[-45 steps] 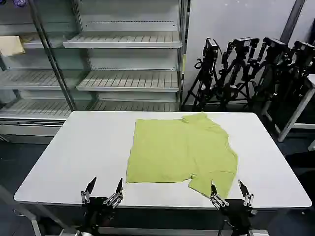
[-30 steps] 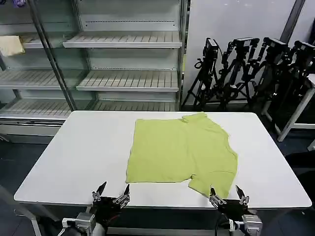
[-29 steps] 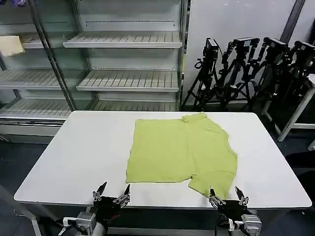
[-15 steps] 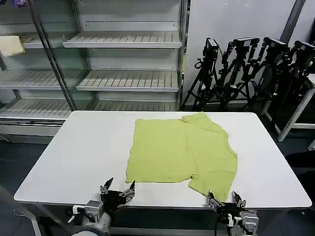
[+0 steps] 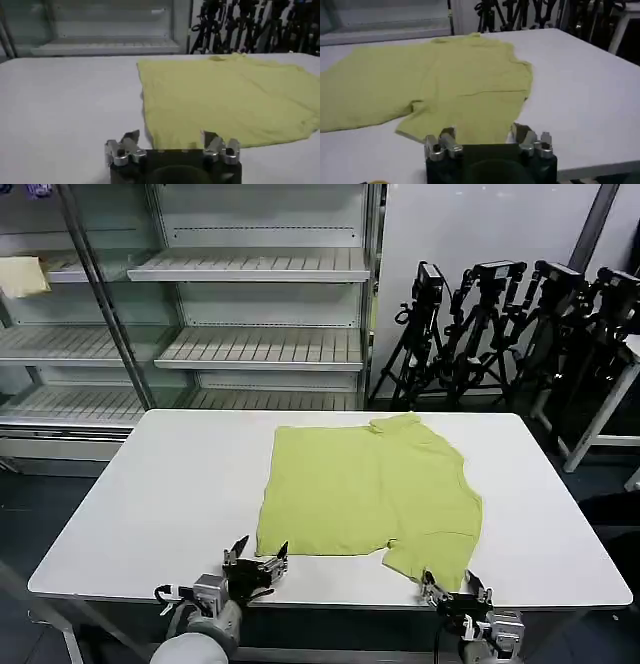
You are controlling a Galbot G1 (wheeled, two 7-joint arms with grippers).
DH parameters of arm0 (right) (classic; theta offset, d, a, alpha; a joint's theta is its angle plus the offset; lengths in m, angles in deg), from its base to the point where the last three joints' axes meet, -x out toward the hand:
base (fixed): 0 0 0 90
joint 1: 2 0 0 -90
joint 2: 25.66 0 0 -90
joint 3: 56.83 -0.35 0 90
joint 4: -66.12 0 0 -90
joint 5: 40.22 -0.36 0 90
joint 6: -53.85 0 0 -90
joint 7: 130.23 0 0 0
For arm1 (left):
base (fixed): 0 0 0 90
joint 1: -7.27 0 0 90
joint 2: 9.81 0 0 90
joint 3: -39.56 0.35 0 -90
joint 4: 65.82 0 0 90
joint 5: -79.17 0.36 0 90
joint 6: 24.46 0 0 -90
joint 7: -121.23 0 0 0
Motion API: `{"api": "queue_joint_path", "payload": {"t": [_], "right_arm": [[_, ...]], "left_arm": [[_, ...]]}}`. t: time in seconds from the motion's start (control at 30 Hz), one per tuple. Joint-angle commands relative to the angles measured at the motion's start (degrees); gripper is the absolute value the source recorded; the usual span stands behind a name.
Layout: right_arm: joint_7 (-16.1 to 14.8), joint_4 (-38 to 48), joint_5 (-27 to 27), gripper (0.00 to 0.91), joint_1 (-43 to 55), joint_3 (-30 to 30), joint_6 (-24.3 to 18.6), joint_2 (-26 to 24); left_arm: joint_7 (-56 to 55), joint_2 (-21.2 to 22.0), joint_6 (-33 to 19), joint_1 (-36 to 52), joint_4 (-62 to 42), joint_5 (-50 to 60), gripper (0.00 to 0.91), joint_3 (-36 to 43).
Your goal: Fold and organize the clothes.
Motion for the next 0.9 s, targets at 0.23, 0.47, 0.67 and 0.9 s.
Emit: {"api": "queue_joint_path", "payload": {"t": [0.23, 0.47, 0.67, 0.9], "right_arm": [[0.1, 0.3, -1.1, 0.0, -0.1, 0.2, 0.5, -0.2], [-0.3, -0.5, -0.8, 0.0, -1.0, -0.3, 0.4, 0.0], [-1.1, -3.3, 0.2, 0.0, -3.1, -1.3, 0.3, 0.0], [-2.4, -10.2, 3.8, 0.0, -8.8, -2.7, -2.1, 0.3]], "left_arm": [[-0.5, 0.3, 0.2, 0.8, -1.7, -1.1, 0.05, 1.2], [-0.3, 0.2, 0.2, 0.5, -1.2, -1.6, 0.05, 0.8], [0.3, -0.1, 0.1, -2.6, 3.0, -3.9, 0.05, -1.2], [0.8, -1.0, -0.3, -9.4, 11.7, -6.7, 0.05, -7.2]]}}
